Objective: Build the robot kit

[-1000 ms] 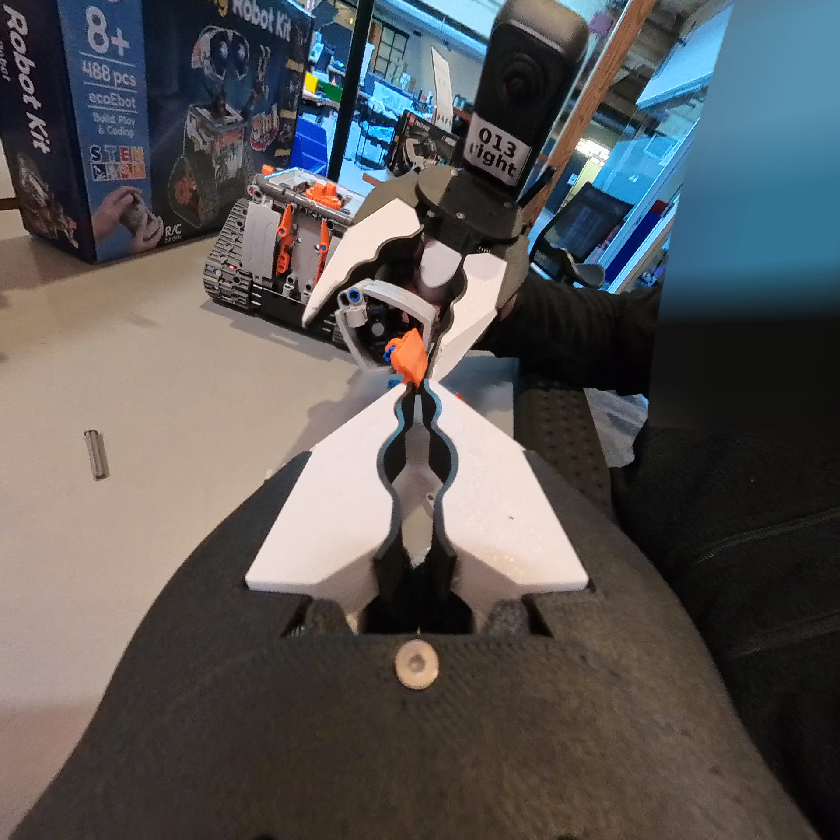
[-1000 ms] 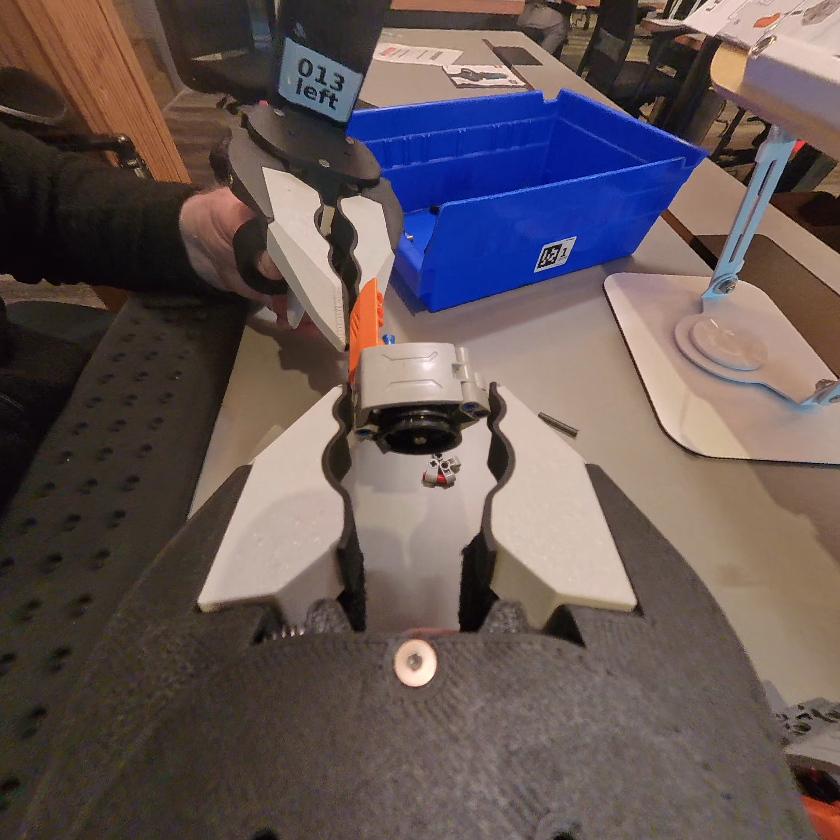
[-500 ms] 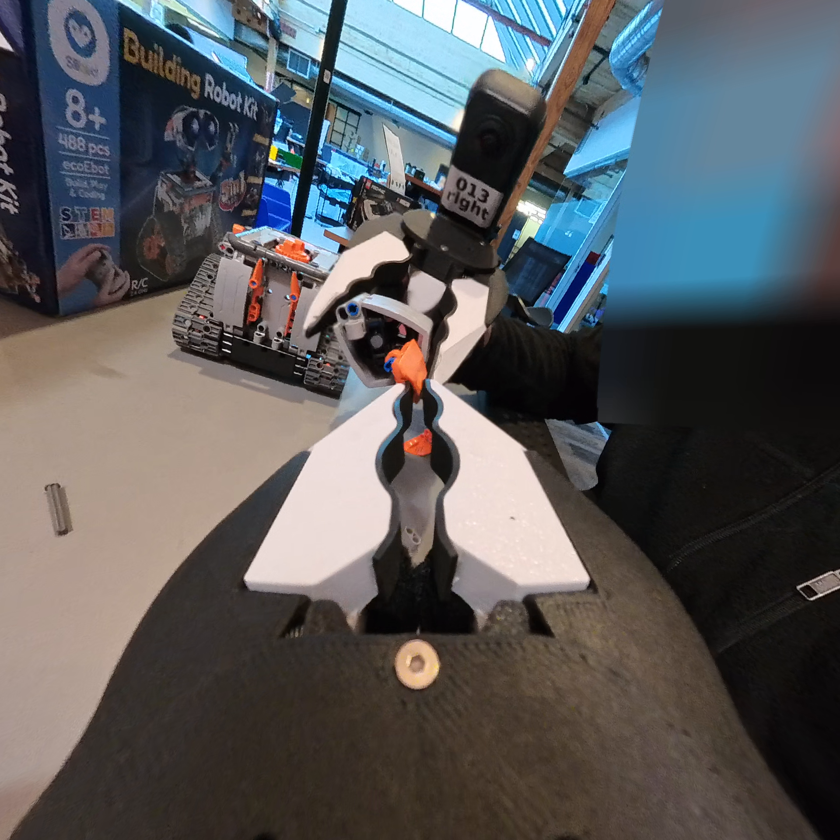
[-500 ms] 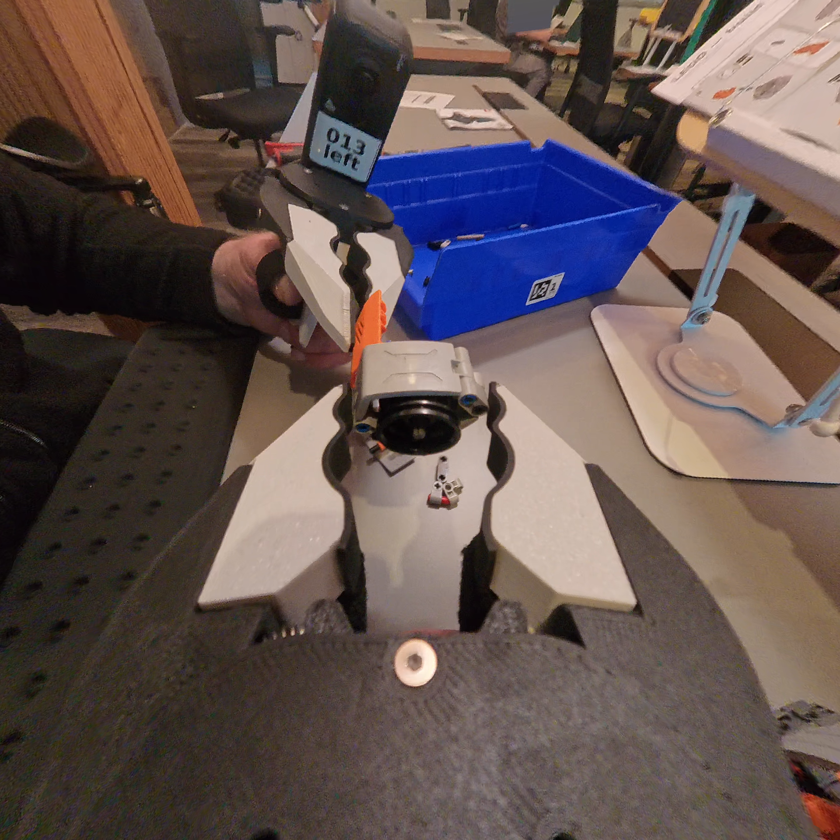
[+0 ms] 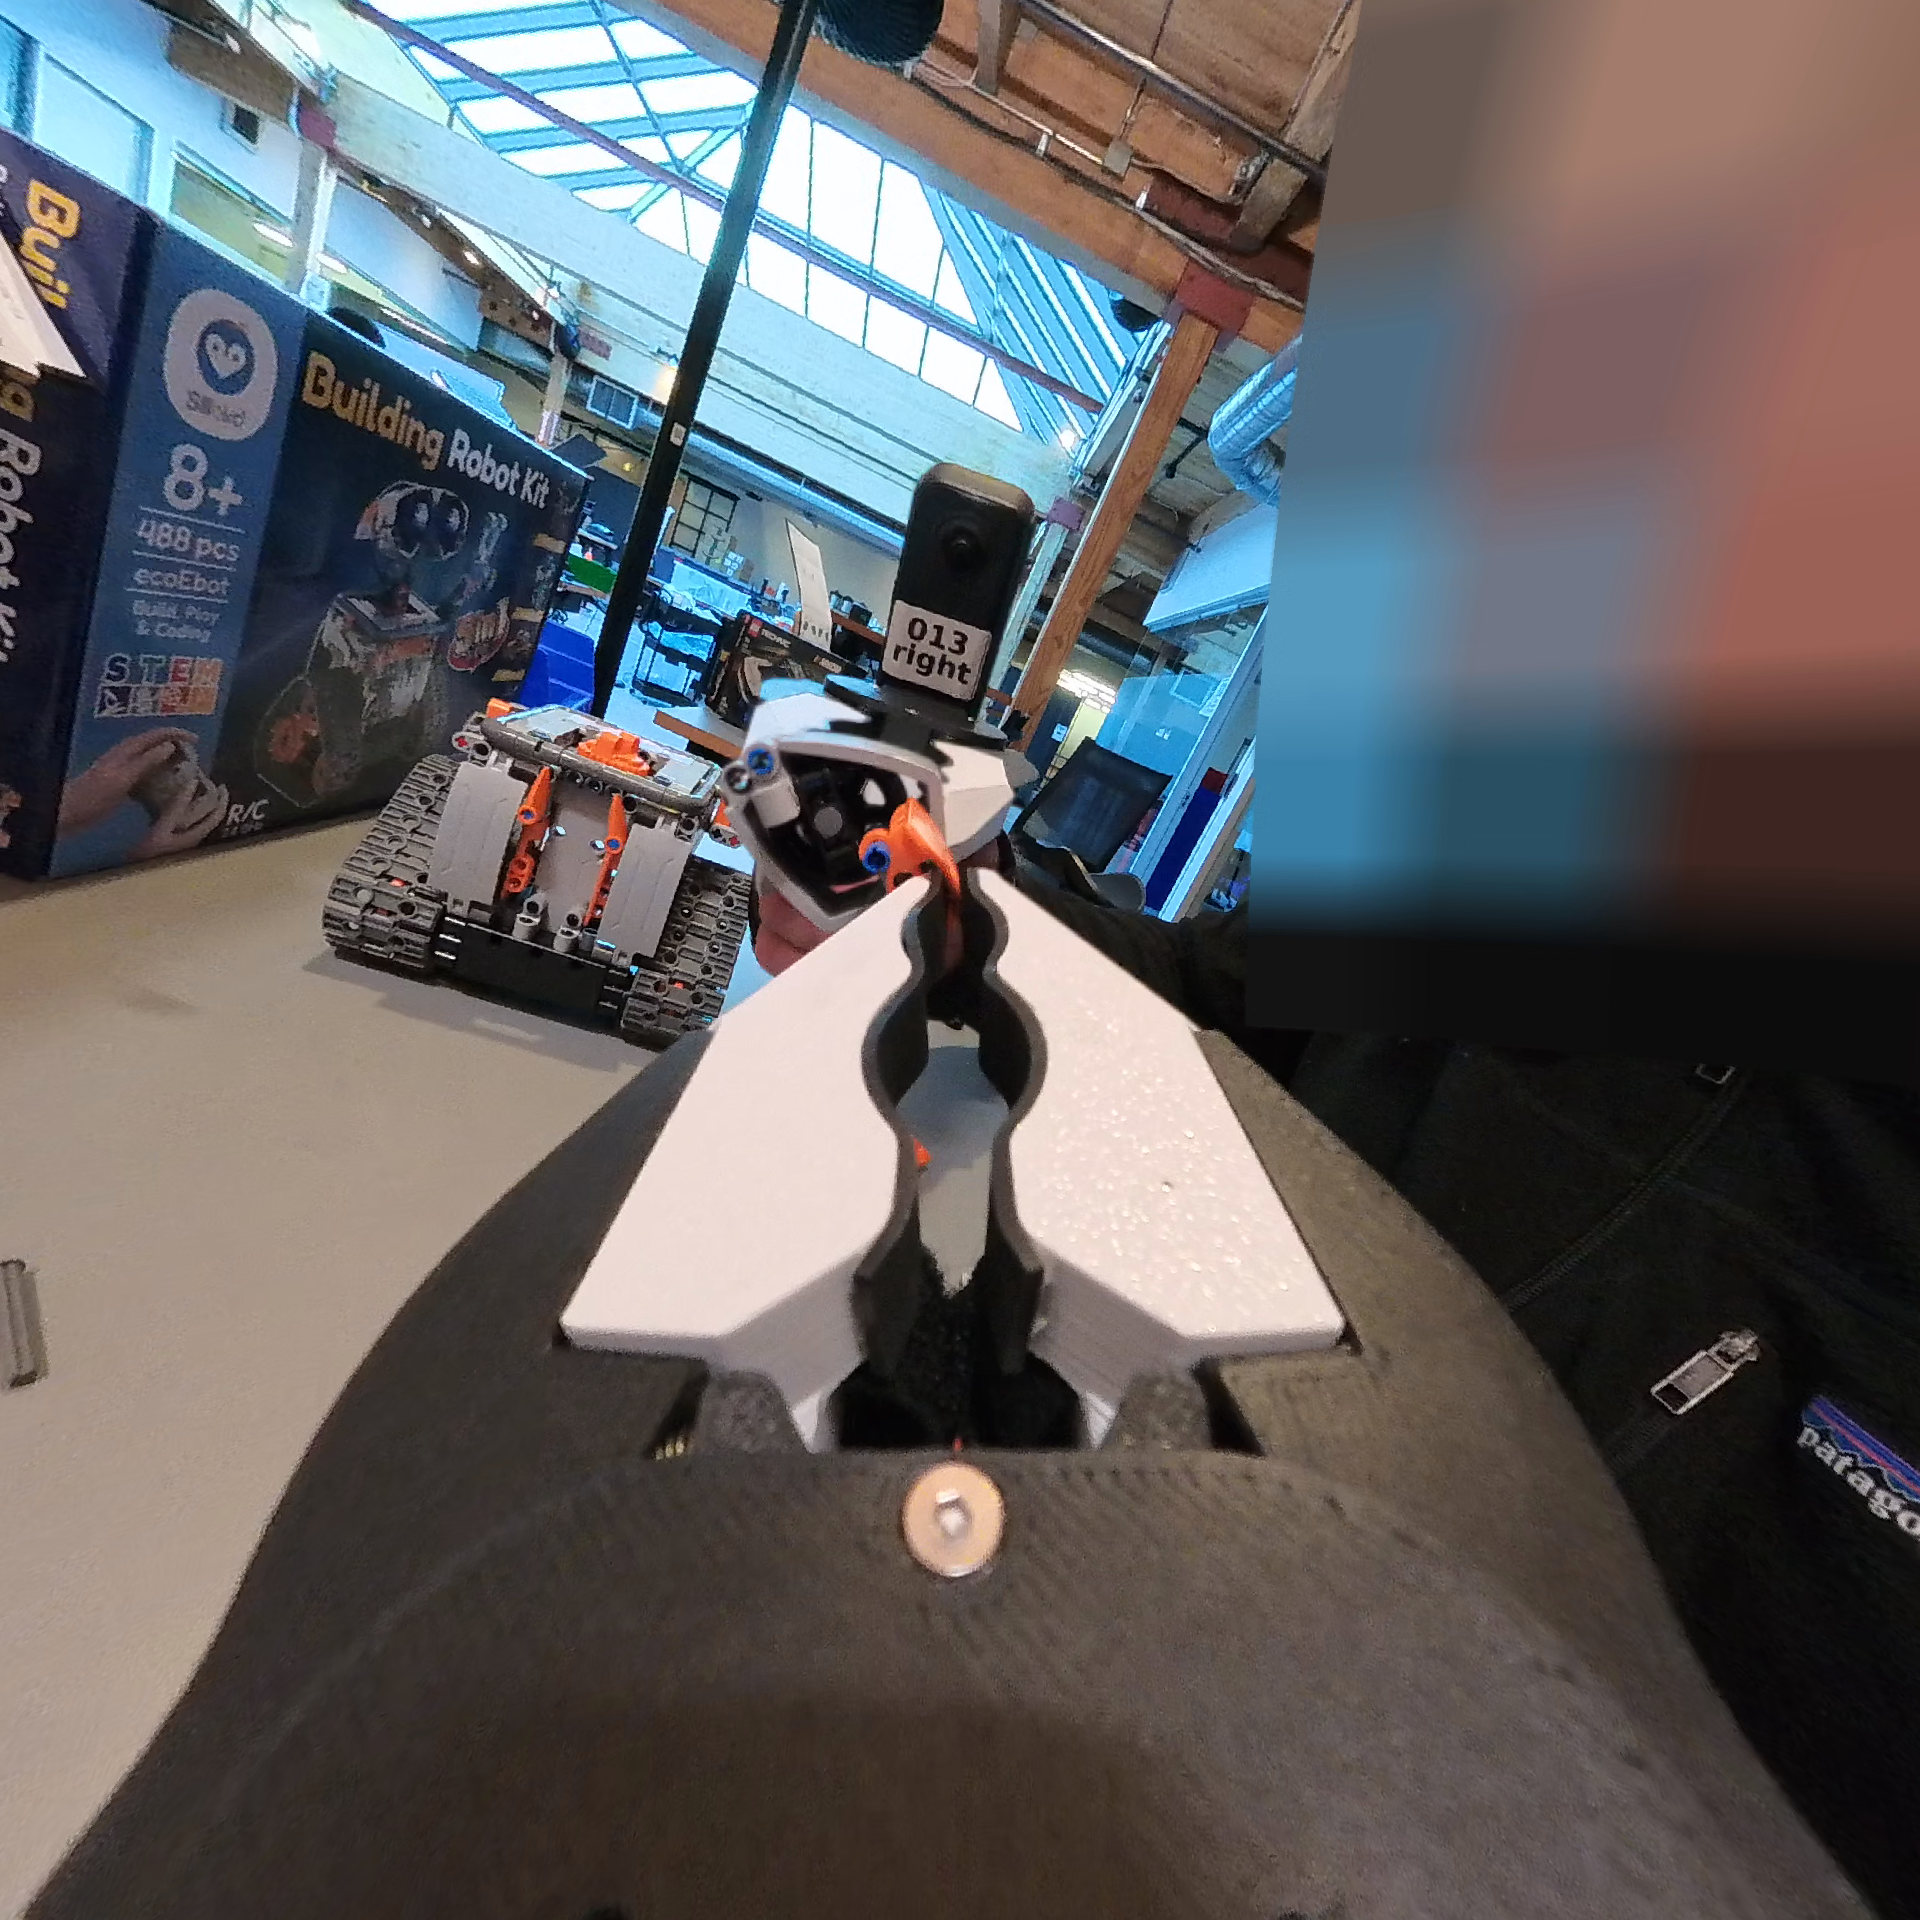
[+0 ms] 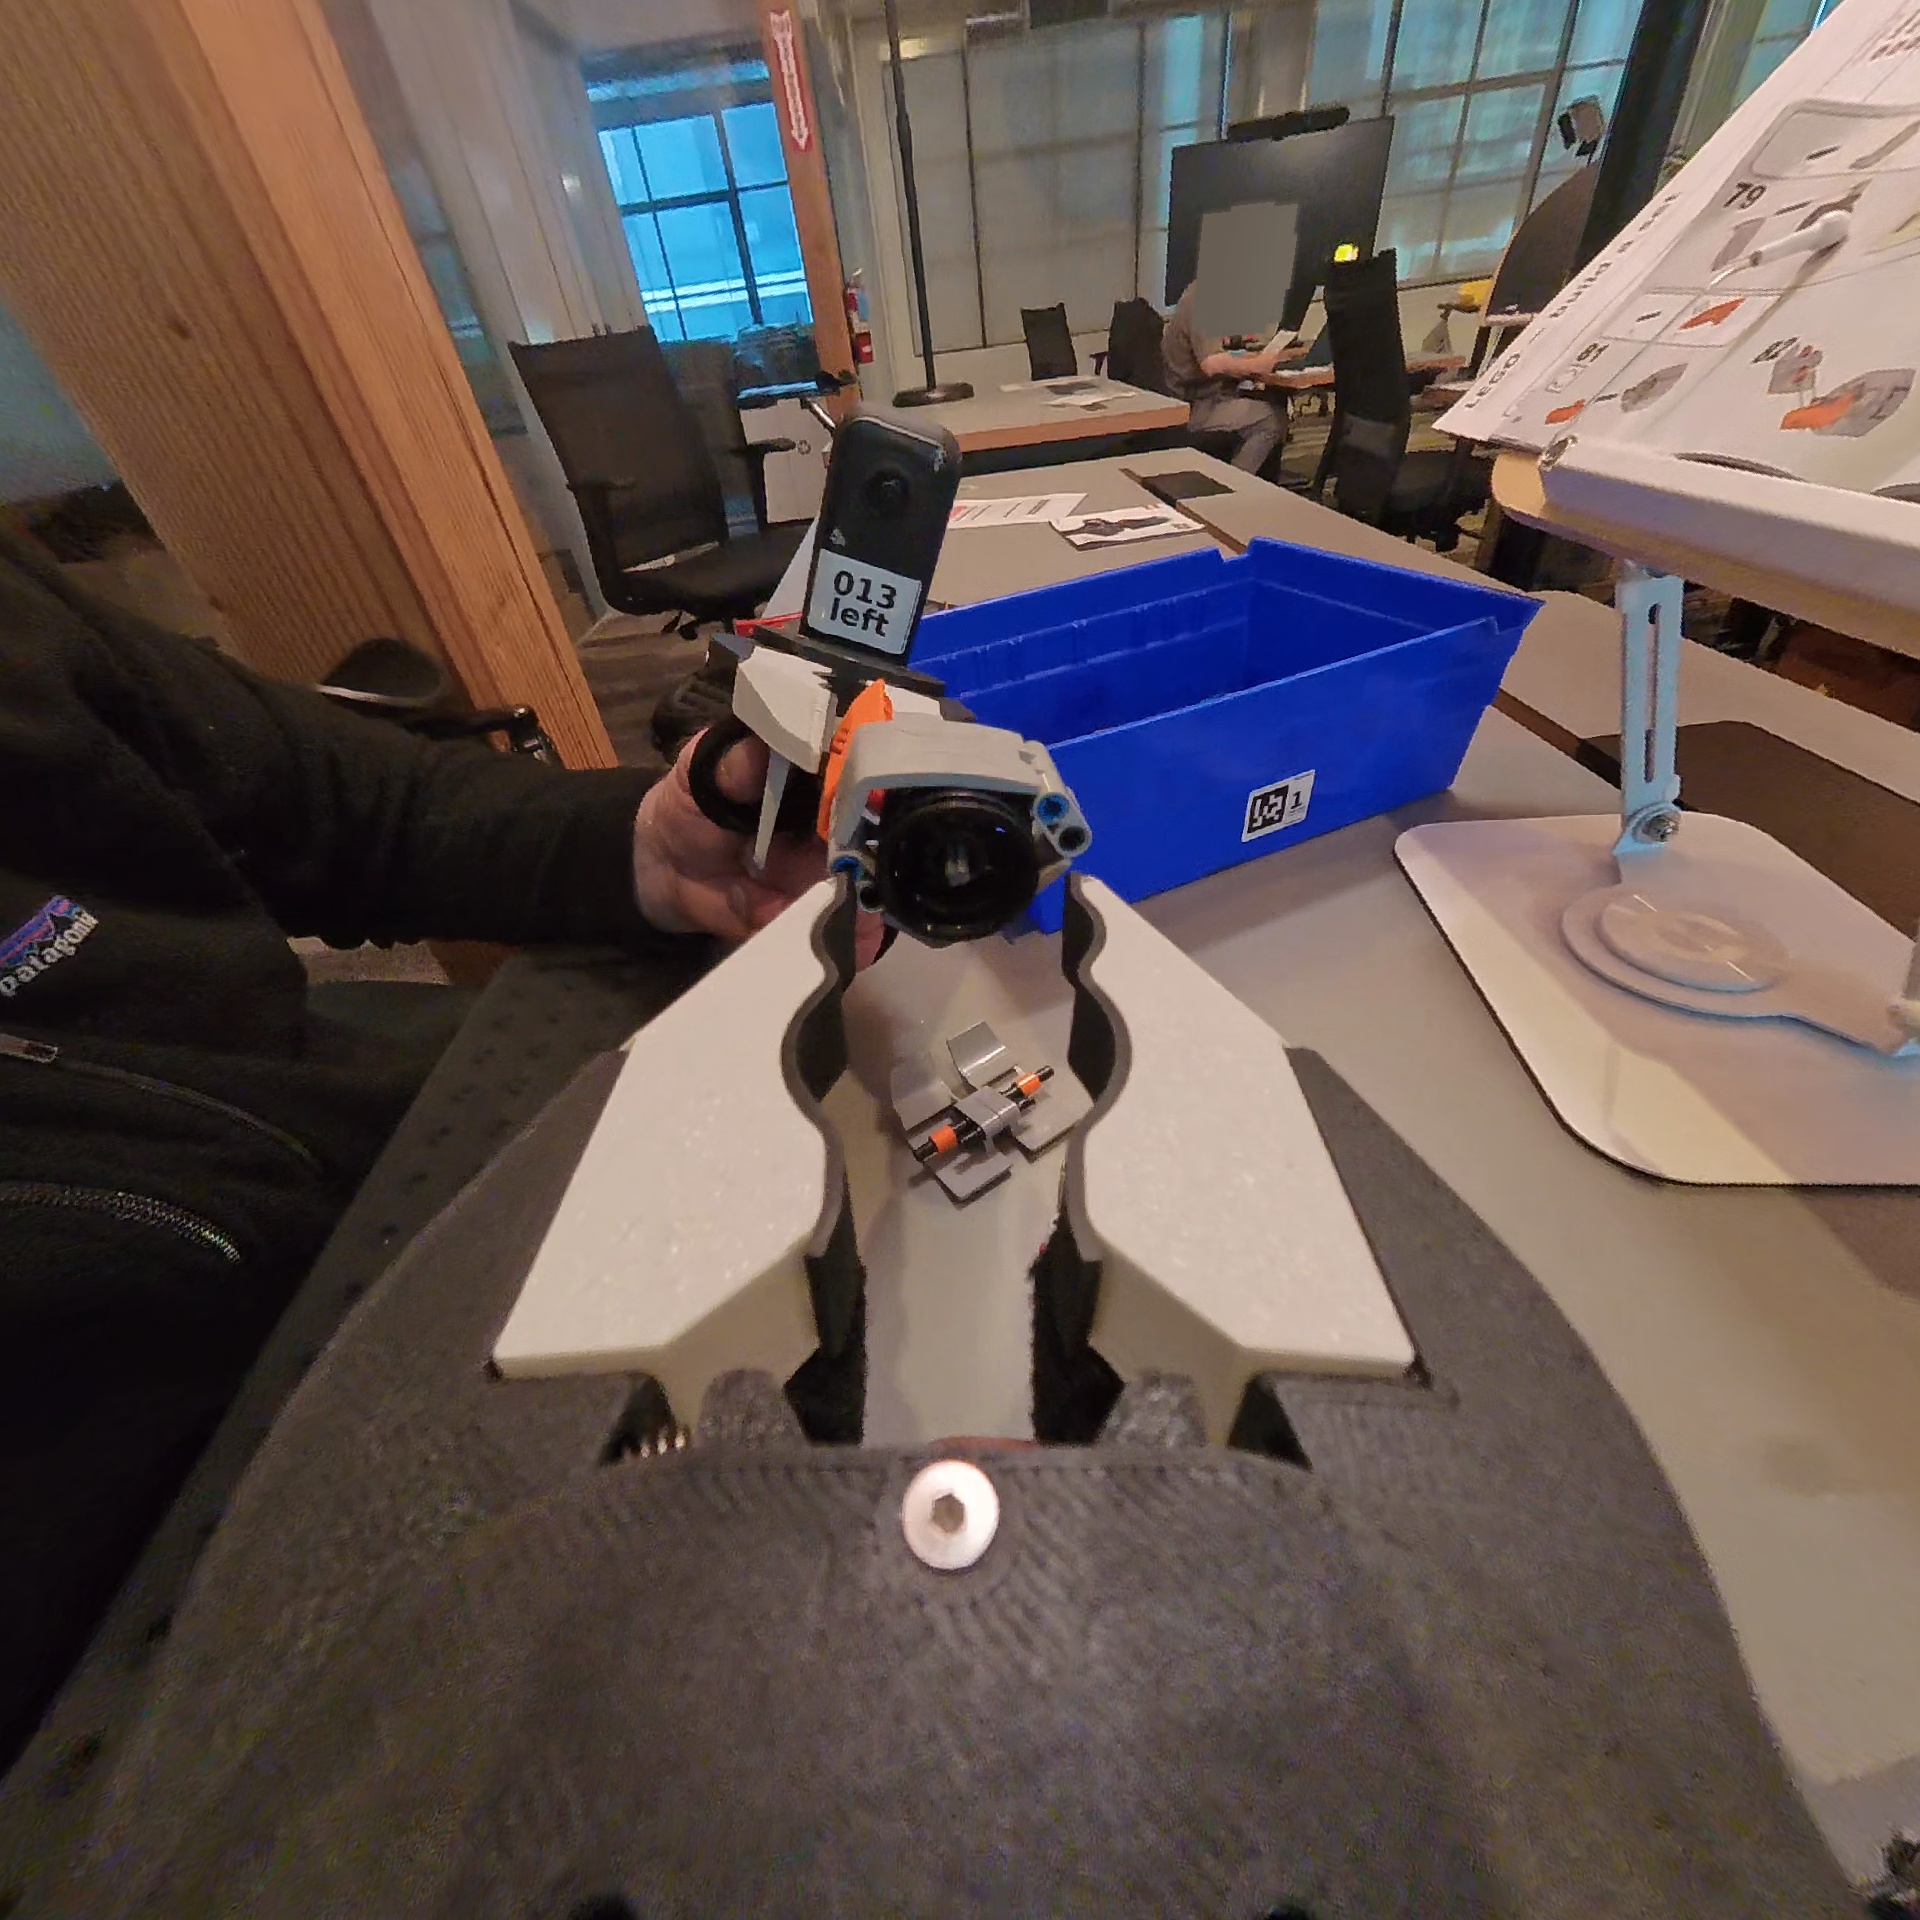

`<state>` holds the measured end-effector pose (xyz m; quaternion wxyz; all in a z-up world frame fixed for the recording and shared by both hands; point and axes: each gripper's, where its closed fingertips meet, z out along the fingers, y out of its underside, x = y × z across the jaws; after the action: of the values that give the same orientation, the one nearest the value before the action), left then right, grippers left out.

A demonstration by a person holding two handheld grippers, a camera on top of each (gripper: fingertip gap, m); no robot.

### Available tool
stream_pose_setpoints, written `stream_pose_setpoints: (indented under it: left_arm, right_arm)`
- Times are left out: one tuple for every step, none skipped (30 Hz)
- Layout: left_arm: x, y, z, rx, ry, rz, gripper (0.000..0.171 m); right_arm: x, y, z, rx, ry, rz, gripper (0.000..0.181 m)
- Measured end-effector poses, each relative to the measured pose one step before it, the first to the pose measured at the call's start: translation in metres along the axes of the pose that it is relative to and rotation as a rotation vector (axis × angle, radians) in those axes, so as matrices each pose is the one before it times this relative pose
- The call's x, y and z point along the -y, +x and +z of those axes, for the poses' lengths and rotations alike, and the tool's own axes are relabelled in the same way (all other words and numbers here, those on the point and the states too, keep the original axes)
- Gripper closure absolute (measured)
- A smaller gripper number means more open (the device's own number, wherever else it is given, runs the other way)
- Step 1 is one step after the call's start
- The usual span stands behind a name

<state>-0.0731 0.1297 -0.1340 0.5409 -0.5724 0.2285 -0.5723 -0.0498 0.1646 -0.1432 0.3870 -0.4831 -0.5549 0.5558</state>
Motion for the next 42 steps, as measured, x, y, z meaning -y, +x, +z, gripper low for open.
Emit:
stream_pose_setpoints:
  left_arm:
    - [0.00028, -0.00044, -0.00048, -0.0001, 0.00119, -0.0026, 0.171]
    - [-0.00069, -0.00017, 0.00002, 0.0012, -0.00581, 0.0031, 0.171]
    - [-0.00113, 0.00091, 0.00076, -0.0031, -0.00683, 0.0059, 0.171]
    - [-0.0011, 0.00162, 0.00119, -0.0081, -0.00621, 0.0013, 0.171]
    - [-0.00028, 0.00139, 0.00119, -0.0053, -0.00088, 0.0033, 0.171]
    - [0.00006, 0.00055, 0.00043, -0.0023, -0.00027, 0.0044, 0.171]
    - [0.00104, 0.0003, -0.00051, -0.0027, 0.00509, 0.0012, 0.171]
    - [0.00011, 0.00033, -0.00028, -0.0043, 0.00045, -0.0025, 0.171]
    - [-0.00015, 0.00089, -0.00018, -0.0081, -0.0003, -0.0027, 0.171]
    - [-0.00038, 0.00125, 0.00023, -0.0082, -0.00261, -0.0009, 0.171]
    - [-0.00043, 0.00106, 0.00045, -0.0038, -0.00382, 0.0044, 0.171]
    - [-0.00065, 0.00142, 0.00069, -0.0069, -0.00601, 0.0031, 0.171]
    - [-0.00081, 0.0015, 0.00052, -0.009, -0.00878, 0.0024, 0.171]
    - [-0.00093, 0.00194, 0.00047, -0.0103, -0.01013, 0.0037, 0.171]
    - [-0.00185, 0.00236, 0.00107, -0.0119, -0.01441, 0.0046, 0.171]
    - [-0.00175, 0.00197, 0.00121, -0.0104, -0.01239, 0.0026, 0.171]
    - [-0.00125, 0.00332, 0.00121, -0.0182, -0.00925, -0.0005, 0.171]
    - [-0.00185, 0.00341, 0.00156, -0.0185, -0.01226, 0.0009, 0.171]
    - [-0.00093, 0.00133, 0.00122, -0.0046, -0.00542, 0.0038, 0.171]
    - [0.00029, -0.00079, 0.00008, 0.0043, 0.00191, -0.002, 0.171]
    - [0.00068, -0.00124, -0.00067, 0.0025, 0.00388, -0.0051, 0.171]
    - [0.0006, -0.0013, -0.00079, 0.0043, 0.00528, -0.0037, 0.171]
    - [0.00061, -0.00183, -0.00033, 0.0129, 0.00516, 0.002, 0.171]
    - [0.00064, -0.00148, -0.00029, 0.0135, 0.00292, 0.0058, 0.171]
    - [0.0001, -0.00083, -0.00006, 0.0103, -0.00043, 0.0059, 0.171]
    - [0.0005, -0.00025, 0.00008, 0.0083, 0.001, 0.0104, 0.171]
    - [0.00143, -0.00109, -0.00016, 0.0158, 0.00514, 0.0115, 0.171]
    - [0.00103, -0.00002, 0.00001, 0.0079, -0.00046, 0.0094, 0.171]
    - [0.00067, 0.0008, 0.0001, 0.0016, -0.0016, 0.0085, 0.171]
    - [0.00051, 0.00008, 0.00008, 0.008, -0.00046, 0.0119, 0.171]
    - [0.00032, 0.0, 0.00004, 0.0084, 0.00003, 0.0109, 0.171]
    - [0.00029, 0.001, -0.00004, 0.0008, -0.00096, 0.0075, 0.171]
    - [0.00076, 0.00091, -0.00004, 0.0023, 0.00294, 0.0073, 0.171]
    - [0.00052, 0.00033, 0.00012, 0.006, 0.00098, 0.0095, 0.171]
    - [-0.00062, 0.00003, 0.00046, 0.007, -0.00735, 0.0131, 0.171]
    - [-0.00123, 0.00071, 0.00077, 0.001, -0.01087, 0.0116, 0.171]
    - [-0.00049, 0.00116, 0.00074, -0.0029, -0.00317, 0.0045, 0.171]
    - [-0.00041, 0.00076, 0.00073, -0.0008, -0.00231, 0.0039, 0.171]
    - [-0.00059, -0.00125, 0.00013, 0.0123, -0.00394, 0.009, 0.171]
    - [0.00055, -0.00104, -0.001, 0.0072, 0.00182, 0.0065, 0.171]
    - [0.00045, -0.00083, -0.00069, 0.0025, 0.00179, -0.0029, 0.171]
    - [-0.00027, -0.00066, -0.00033, 0.0068, -0.00013, 0.0073, 0.171]
  right_arm:
    - [0.00111, -0.00044, 0.00008, 0.0015, 0.0103, 0.0058, 0.143]
    - [0.00173, -0.0014, -0.00029, 0.0121, 0.0133, 0.0125, 0.144]
    - [0.00189, -0.0013, -0.0008, 0.0156, 0.0128, 0.0169, 0.148]
    - [0.00202, 0.00021, -0.00118, 0.0071, 0.0156, 0.0148, 0.151]
    - [0.00057, -0.0002, -0.00054, 0.0092, 0.0075, 0.0143, 0.151]
    - [-0.00111, -0.00154, 0.0003, 0.0157, -0.004, 0.0097, 0.153]
    - [-0.00082, -0.00069, 0.0003, 0.004, -0.0043, -0.001, 0.153]
    - [-0.0004, -0.00077, 0.00035, -0.0007, -0.004, -0.008, 0.154]
    - [0.00006, -0.00111, 0.0001, 0.0026, -0.0027, -0.0041, 0.154]
    - [0.00006, -0.00126, -0.00032, 0.0066, -0.0041, -0.0013, 0.154]
    - [0.00003, -0.00106, -0.00049, 0.0062, -0.0056, -0.0055, 0.154]
    - [-0.00002, -0.00128, -0.00053, 0.008, -0.0057, -0.0091, 0.154]
    - [-0.00039, -0.00159, -0.00062, 0.0114, -0.0087, -0.0076, 0.154]
    - [-0.0009, -0.00214, -0.00066, 0.0142, -0.0124, -0.0147, 0.155]
    - [-0.00135, -0.0023, -0.00082, 0.0163, -0.0157, -0.0189, 0.155]
    - [-0.001, -0.0022, -0.00085, 0.0179, -0.0118, -0.011, 0.155]
    - [-0.00088, -0.00328, -0.00091, 0.0261, -0.0098, -0.0051, 0.155]
    - [-0.00091, -0.00326, -0.00077, 0.025, -0.0092, -0.0057, 0.155]
    - [-0.0004, -0.00136, -0.00054, 0.0111, -0.0041, -0.0028, 0.155]
    - [0.00076, 0.00055, -0.00038, -0.0033, 0.0028, 0.0008, 0.155]
    - [0.00048, 0.00097, 0.00001, -0.009, 0.0024, -0.0018, 0.155]
    - [0.00012, 0.00107, 0.00016, -0.01, -0.0004, -0.002, 0.155]
    - [0.00041, 0.00162, -0.00002, -0.0125, 0.0032, -0.0012, 0.155]
    - [-0.0003, 0.00136, 0.00007, -0.0108, -0.0013, -0.0029, 0.155]
    - [0.00026, 0.00092, 0.00008, -0.0085, 0.0021, -0.0011, 0.155]
    - [0.00197, 0.00072, -0.00013, -0.0071, 0.0134, 0.002, 0.154]
    - [0.00201, 0.00094, -0.00011, -0.0094, 0.0144, 0.002, 0.154]
    - [0.00141, 0.00032, -0.00008, -0.0037, 0.0113, -0.0005, 0.154]
    - [0.0009, -0.00029, -0.00017, 0.0027, 0.0088, 0.0008, 0.151]
    - [0.00045, 0.00017, -0.0001, 0.0045, 0.0046, 0.008, 0.146]
    - [0.00022, -0.00072, 0.00007, 0.0136, 0.0049, 0.0163, 0.132]
    - [-0.00033, -0.00112, 0.00034, 0.0156, 0.0031, 0.0118, 0.125]
    - [-0.00102, -0.00076, 0.00104, 0.007, 0.0009, 0.0004, 0.121]
    - [-0.00209, 0.00104, 0.00191, -0.0079, -0.0075, -0.0005, 0.117]
    - [-0.0021, -0.00013, 0.0026, -0.003, -0.0084, 0.0028, 0.113]
    - [-0.00032, -0.00201, 0.00242, 0.0069, 0.0, 0.0009, 0.115]
    - [-0.00041, -0.00141, 0.00247, 0.0005, -0.0038, -0.0028, 0.118]
    - [-0.00145, 0.00204, 0.00217, -0.0227, -0.0133, -0.0019, 0.125]
    - [-0.0011, 0.00151, 0.00142, -0.0162, -0.0107, 0.0047, 0.13]
    - [0.00096, -0.00002, 0.00061, -0.0044, 0.0048, 0.0056, 0.132]
    - [0.00042, 0.00017, 0.00037, -0.0063, 0.0037, -0.0015, 0.134]
    - [-0.00044, 0.00034, 0.00028, -0.0053, -0.003, -0.0008, 0.135]
